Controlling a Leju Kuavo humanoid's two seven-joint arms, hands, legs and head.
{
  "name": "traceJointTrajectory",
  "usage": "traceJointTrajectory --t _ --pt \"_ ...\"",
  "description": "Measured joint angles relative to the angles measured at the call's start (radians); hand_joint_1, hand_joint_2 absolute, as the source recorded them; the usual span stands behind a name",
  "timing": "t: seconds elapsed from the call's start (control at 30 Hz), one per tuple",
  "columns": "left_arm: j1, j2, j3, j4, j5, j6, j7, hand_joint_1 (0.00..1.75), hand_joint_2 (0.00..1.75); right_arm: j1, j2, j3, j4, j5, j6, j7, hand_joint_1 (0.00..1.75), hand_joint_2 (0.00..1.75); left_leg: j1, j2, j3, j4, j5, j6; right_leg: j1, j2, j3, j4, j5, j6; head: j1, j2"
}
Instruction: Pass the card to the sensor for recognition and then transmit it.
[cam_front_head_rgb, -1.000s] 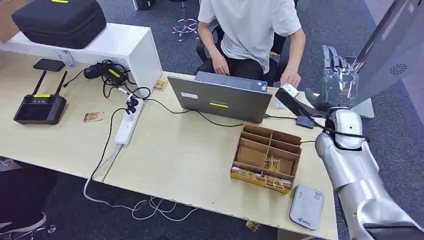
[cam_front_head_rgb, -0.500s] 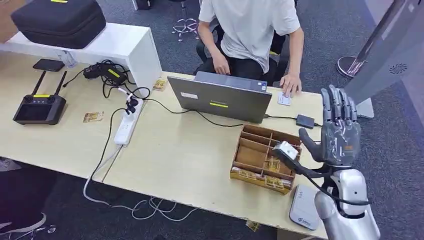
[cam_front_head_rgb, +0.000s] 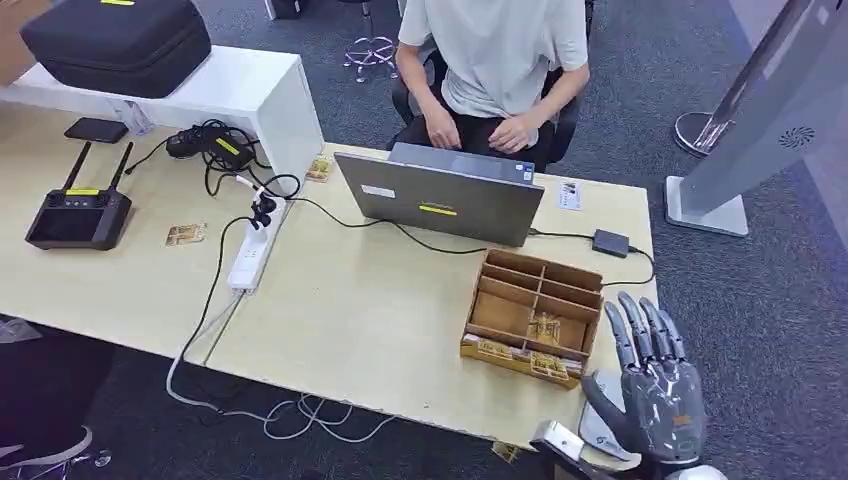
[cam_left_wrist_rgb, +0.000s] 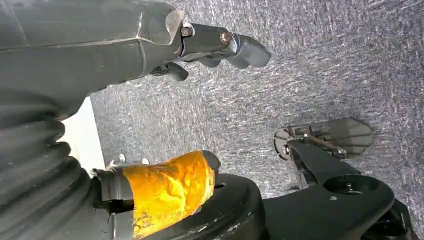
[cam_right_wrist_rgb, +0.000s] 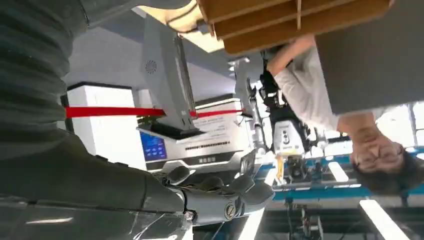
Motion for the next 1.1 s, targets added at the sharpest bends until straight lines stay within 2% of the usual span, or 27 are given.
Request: traceJointTrajectory --t 0.33,0.43,1.1 --pt "0.0 -0.003 0.015 0.0 0.001 0.0 0.0 0.0 1.75 0.015 -0.016 0.002 0.015 -0.001 0.008 0.0 0.0 1.75 0.0 0.0 0.0 0.0 0.0 0.0 0.0 0.0 0.0 0.0 0.0 0.0 0.0 0.0" --pt "0.0 -0.003 0.016 0.0 0.0 0.0 0.0 0.0 1.75 0.015 -0.018 0.006 0.022 -0.003 0.04 0.004 0.0 1.75 0.0 0.0 0.0 0.0 0.0 0.0 0.0 0.0 0.0 0.0 0.0 0.0 0.0 0.0" --pt "-0.001 -0.005 0.042 0.0 -0.016 0.0 -0.003 0.0 1.75 -0.001 -0.005 0.078 0.164 -0.008 0.082 0.027 0.0 1.75 0.0 0.0 0.0 0.0 0.0 0.0 0.0 0.0 0.0 0.0 0.0 0.0 0.0 0.0"
